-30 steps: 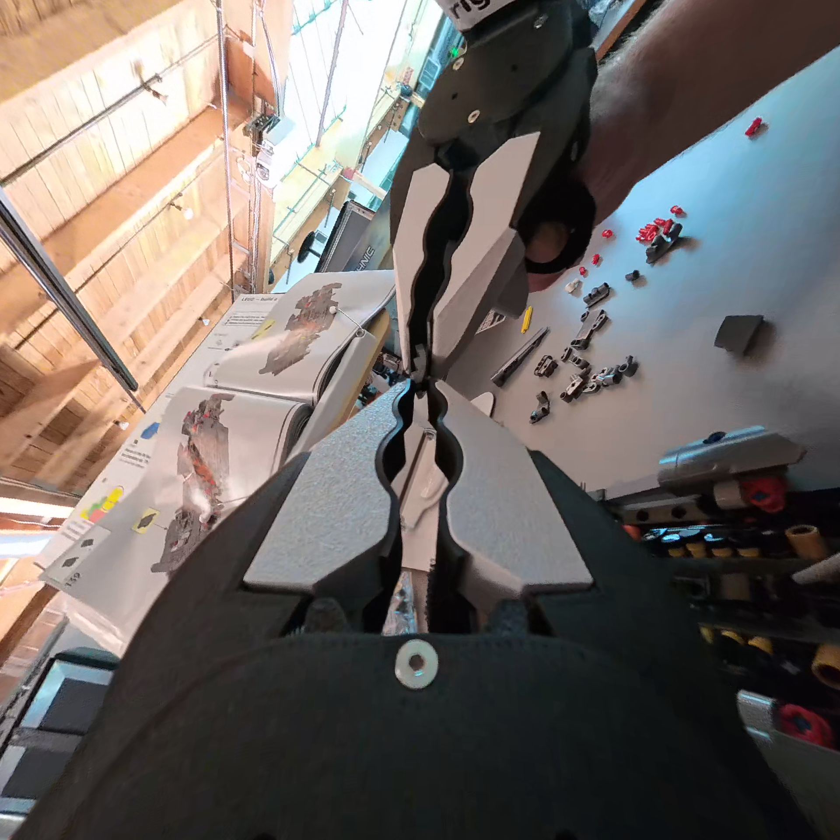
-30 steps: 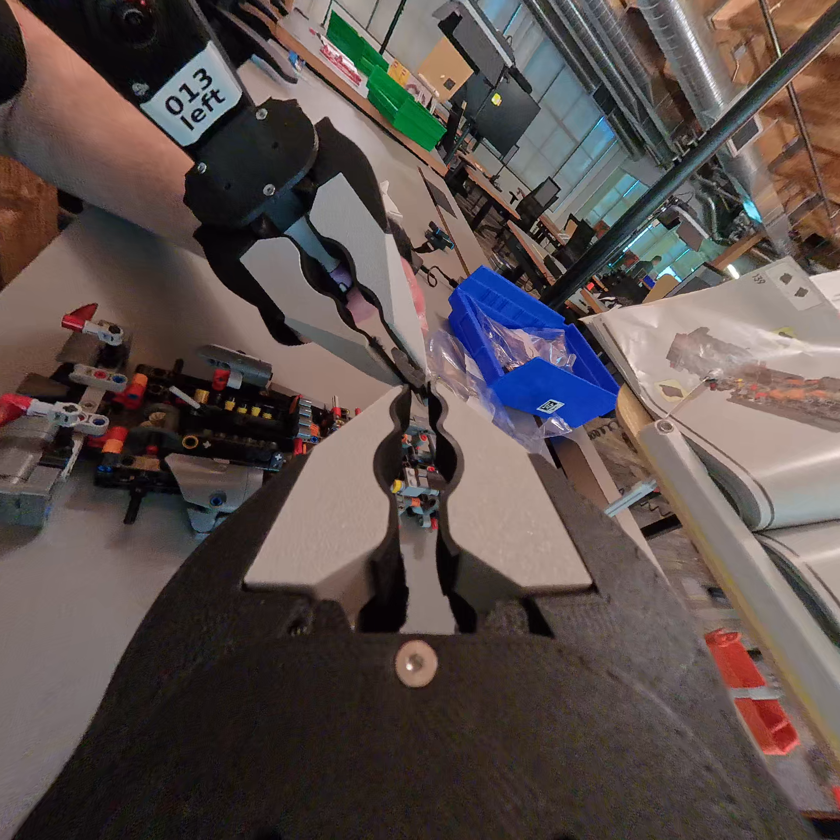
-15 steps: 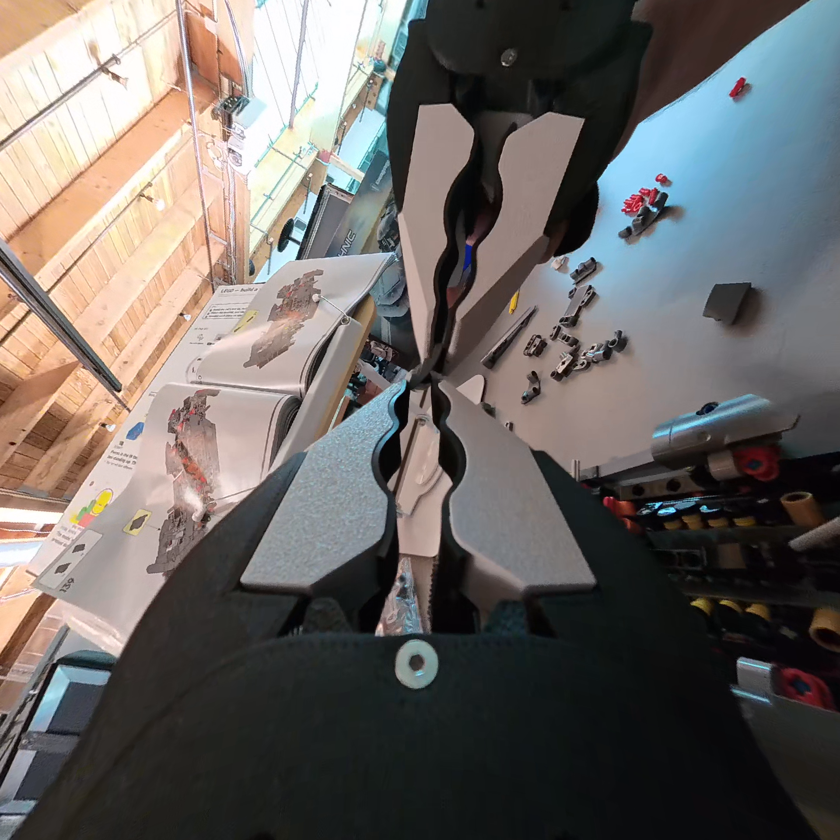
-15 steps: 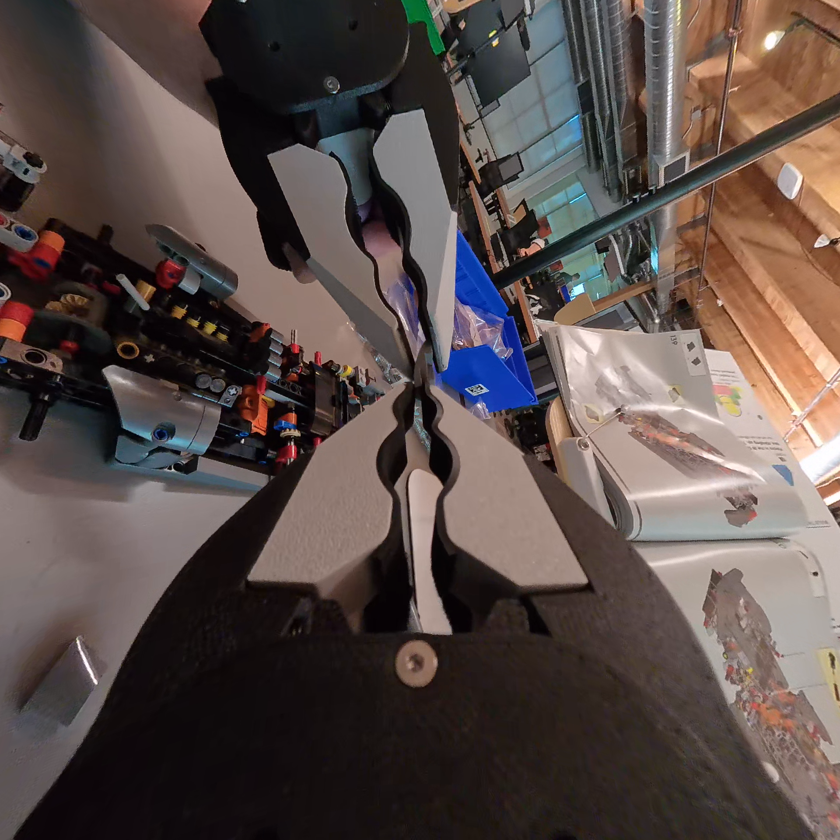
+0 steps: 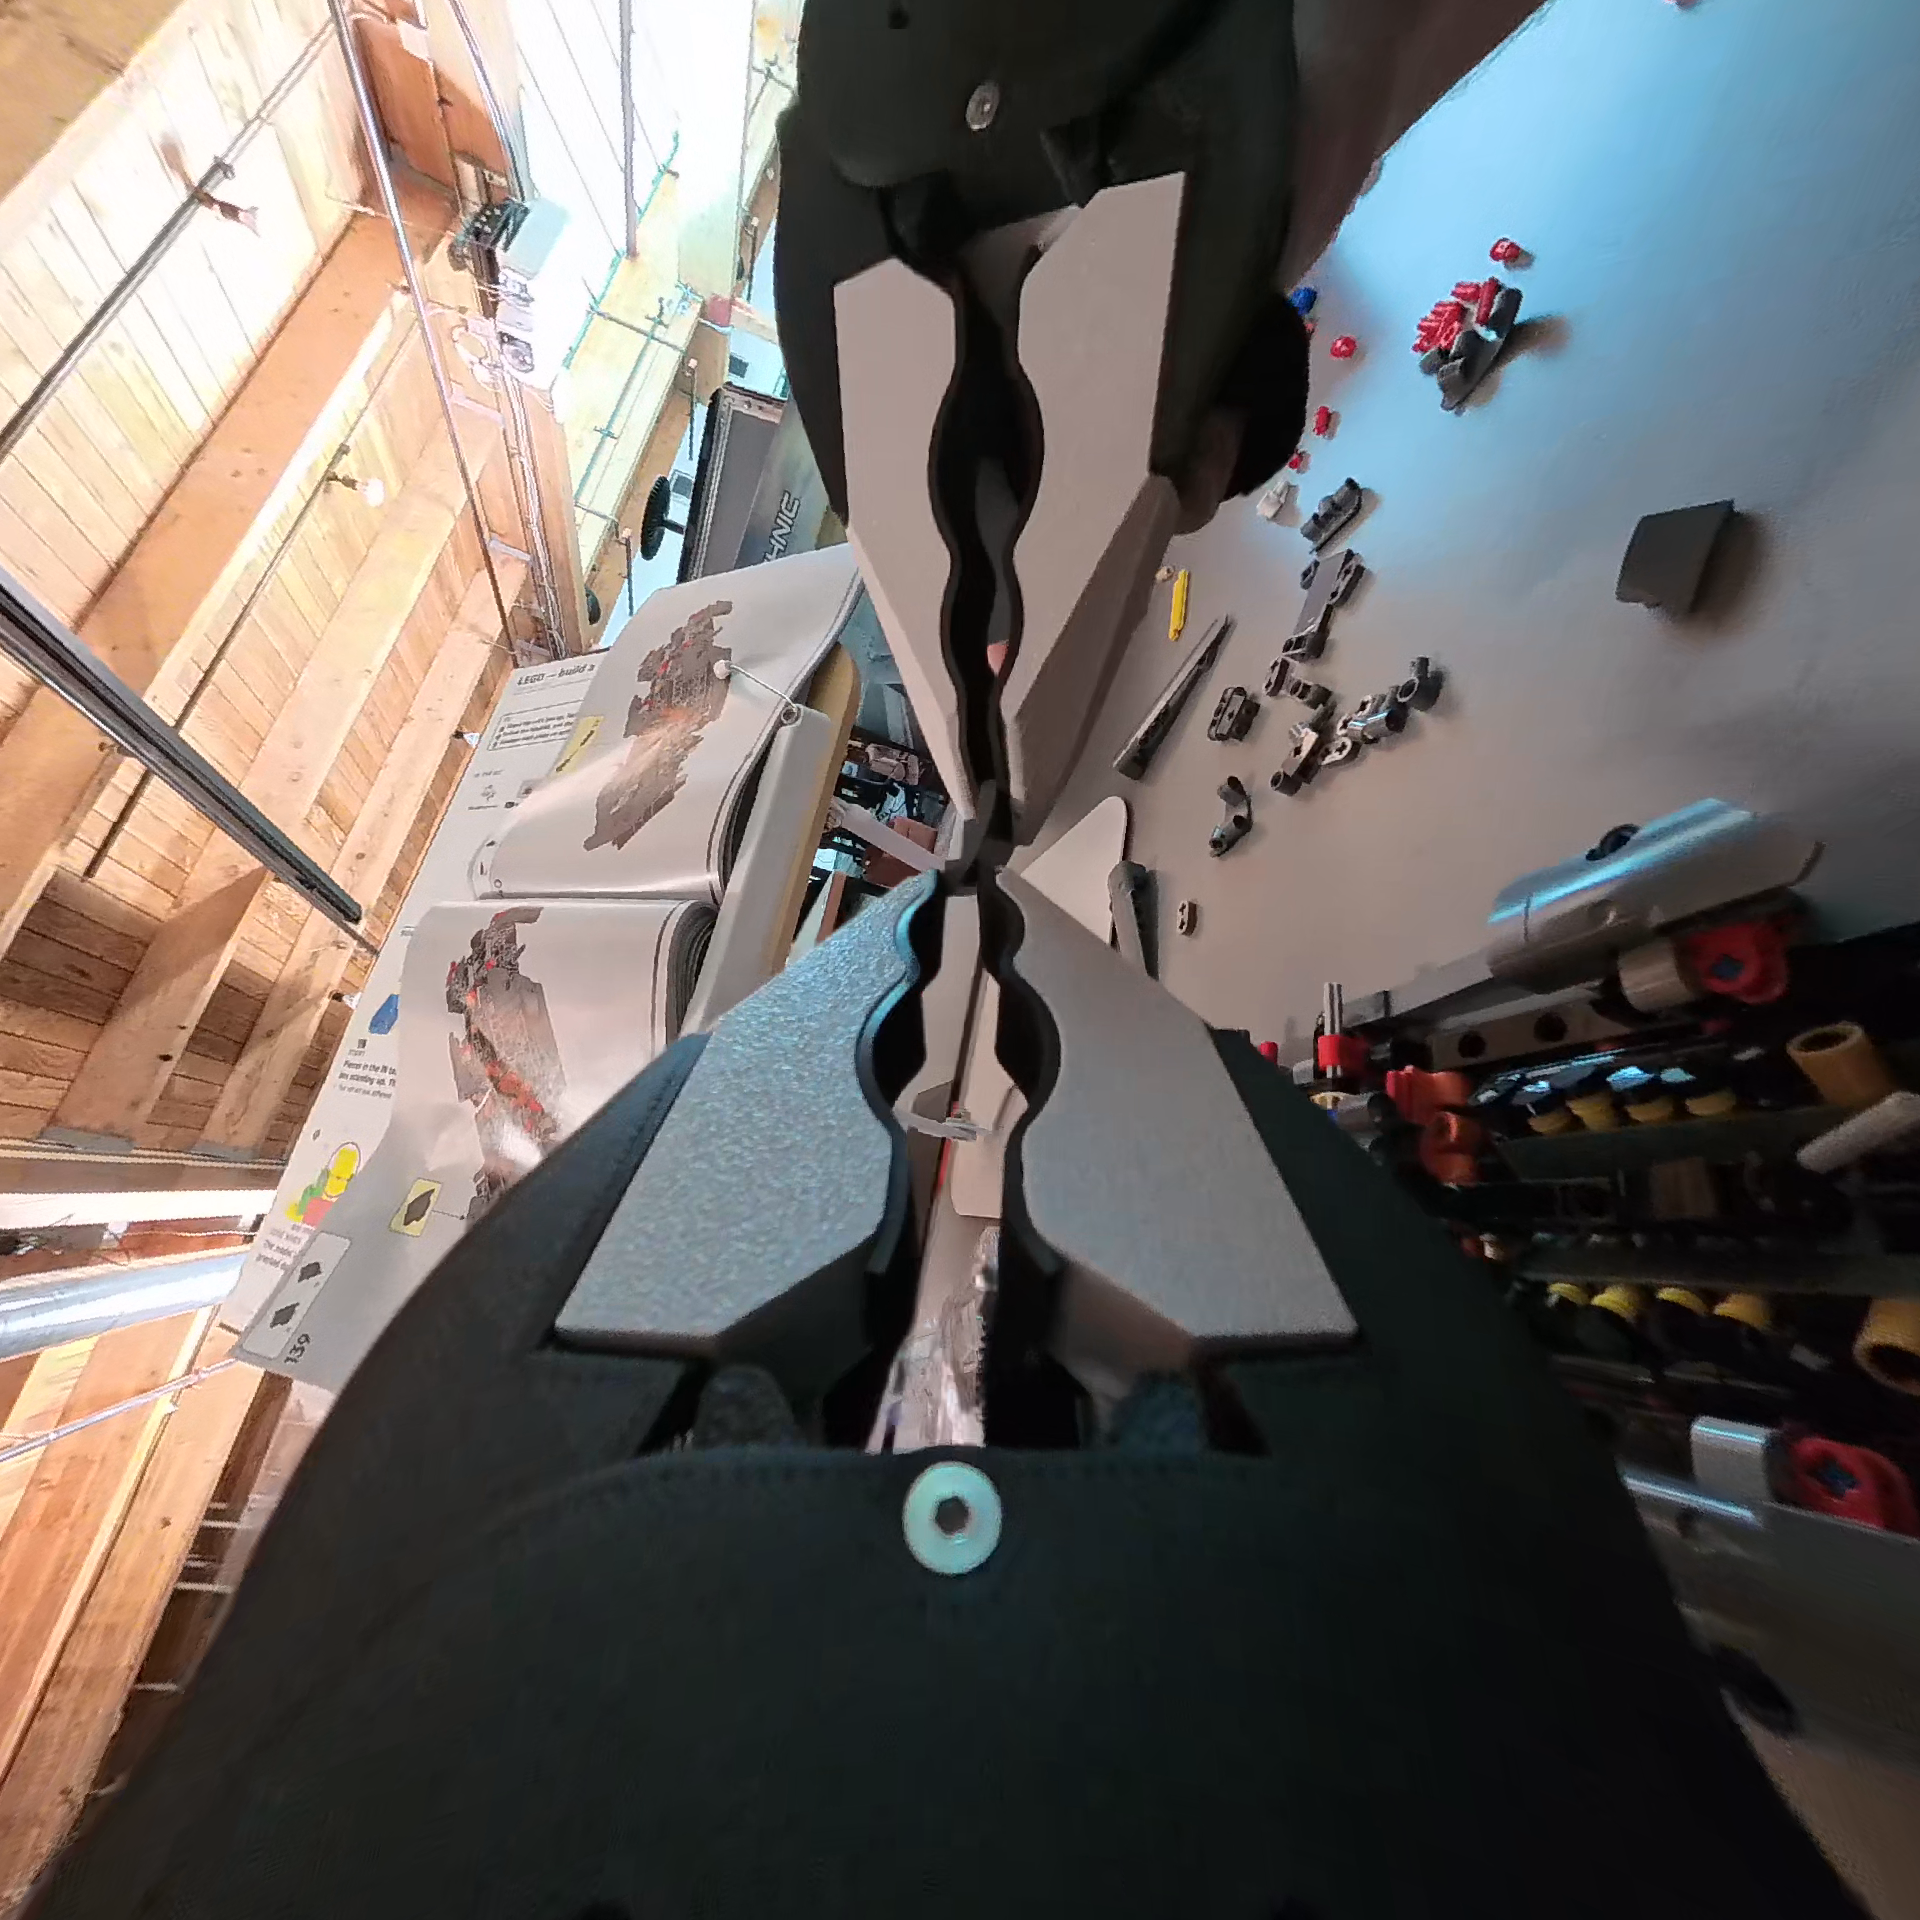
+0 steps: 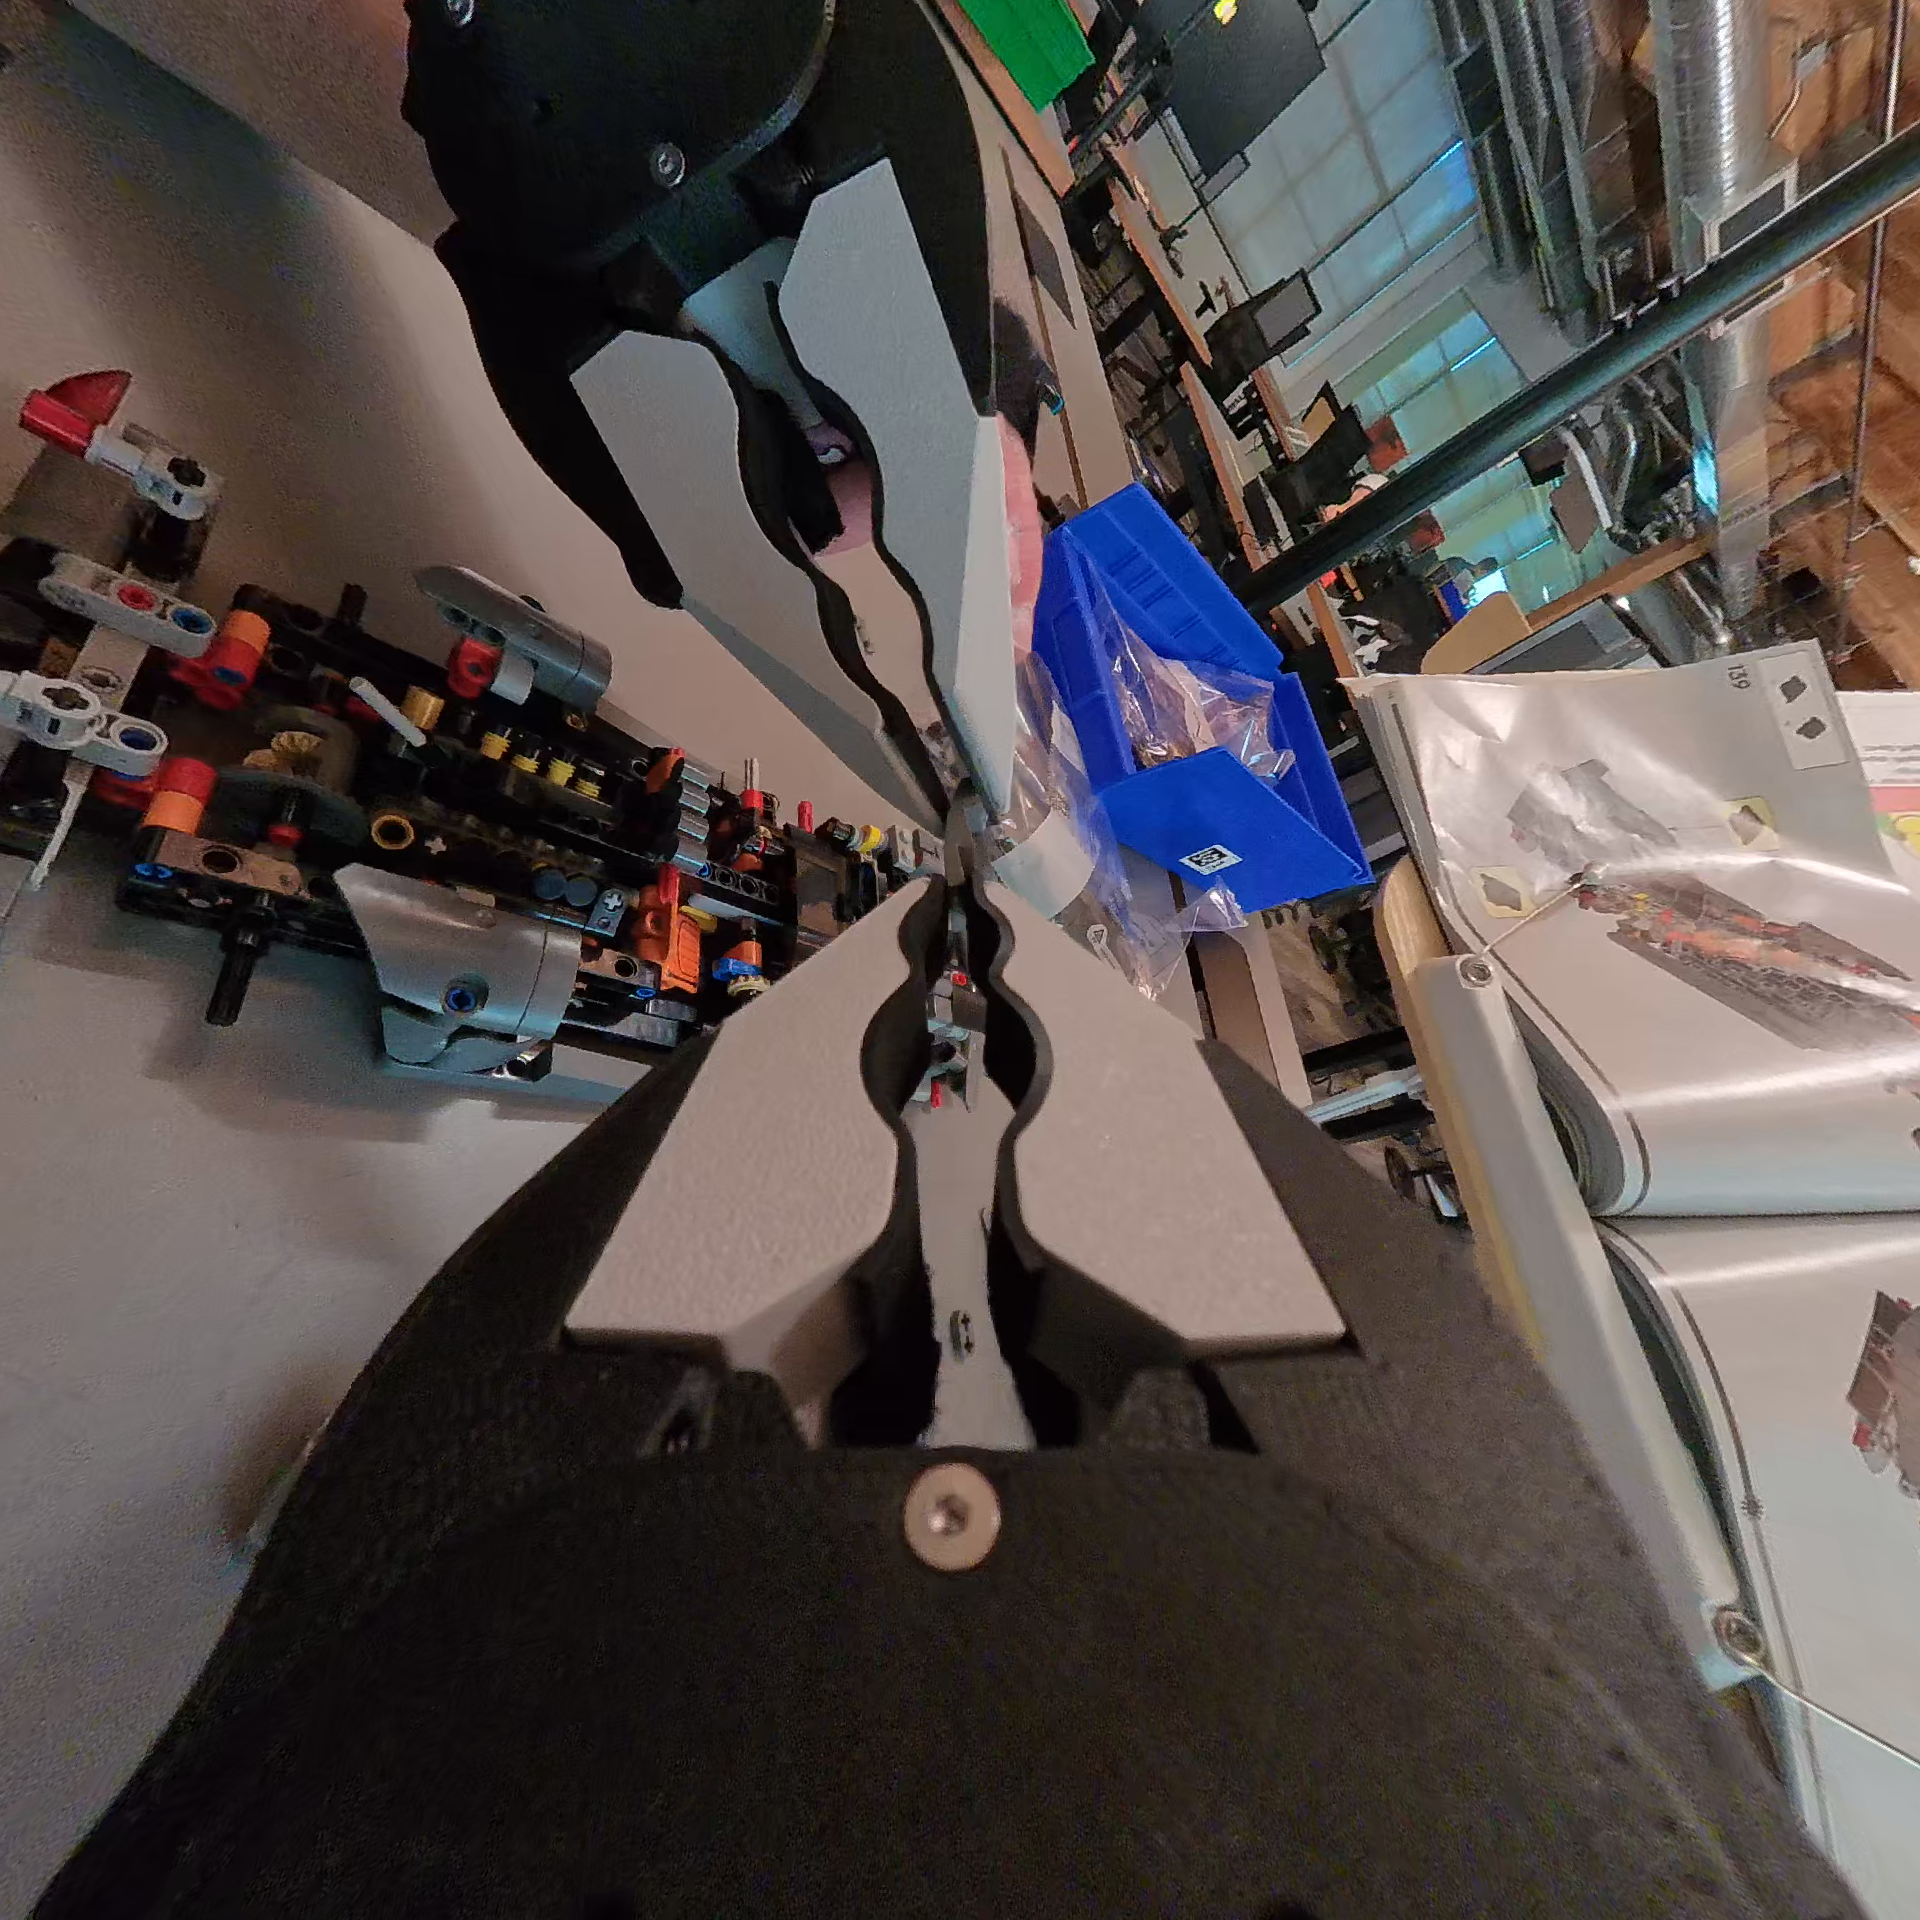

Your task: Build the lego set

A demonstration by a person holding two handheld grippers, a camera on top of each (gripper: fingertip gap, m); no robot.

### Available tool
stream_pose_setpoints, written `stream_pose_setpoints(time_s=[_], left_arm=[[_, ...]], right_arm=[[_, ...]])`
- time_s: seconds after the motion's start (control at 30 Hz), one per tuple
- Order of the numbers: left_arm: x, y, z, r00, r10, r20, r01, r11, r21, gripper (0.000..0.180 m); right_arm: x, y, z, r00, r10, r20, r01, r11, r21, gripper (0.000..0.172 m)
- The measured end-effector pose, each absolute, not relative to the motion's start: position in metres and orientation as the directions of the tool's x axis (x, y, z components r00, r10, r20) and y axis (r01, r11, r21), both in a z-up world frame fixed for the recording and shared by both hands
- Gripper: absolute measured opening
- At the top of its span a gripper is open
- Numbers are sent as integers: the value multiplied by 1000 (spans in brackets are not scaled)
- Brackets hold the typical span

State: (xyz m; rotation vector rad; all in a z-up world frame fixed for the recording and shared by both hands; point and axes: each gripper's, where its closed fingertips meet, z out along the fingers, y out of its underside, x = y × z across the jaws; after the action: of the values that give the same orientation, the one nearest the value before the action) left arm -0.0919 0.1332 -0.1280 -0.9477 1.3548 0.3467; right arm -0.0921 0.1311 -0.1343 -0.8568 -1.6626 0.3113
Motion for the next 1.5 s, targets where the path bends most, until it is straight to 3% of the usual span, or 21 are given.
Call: stream_pose_setpoints(time_s=[0.57, 0.9, 1.2, 1.5], left_arm=[[-93, 134, -135, 277, -467, -840, -663, 539, -519, 1], [-96, 137, -151, 200, -515, -834, -738, 480, -473, 1], [-98, 143, -135, 318, -508, -800, -682, 463, -565, 7], [-99, 146, -124, 477, -676, -562, -472, 343, -812, 15]], right_arm=[[-92, 136, -130, -10, 721, 693, 338, 655, -676, 9], [-94, 133, -150, -91, 555, 827, 457, 761, -460, 1], [-94, 137, -131, 20, 750, 661, 357, 612, -705, 0], [-89, 145, -106, 66, 956, 286, 133, 275, -952, 0]])
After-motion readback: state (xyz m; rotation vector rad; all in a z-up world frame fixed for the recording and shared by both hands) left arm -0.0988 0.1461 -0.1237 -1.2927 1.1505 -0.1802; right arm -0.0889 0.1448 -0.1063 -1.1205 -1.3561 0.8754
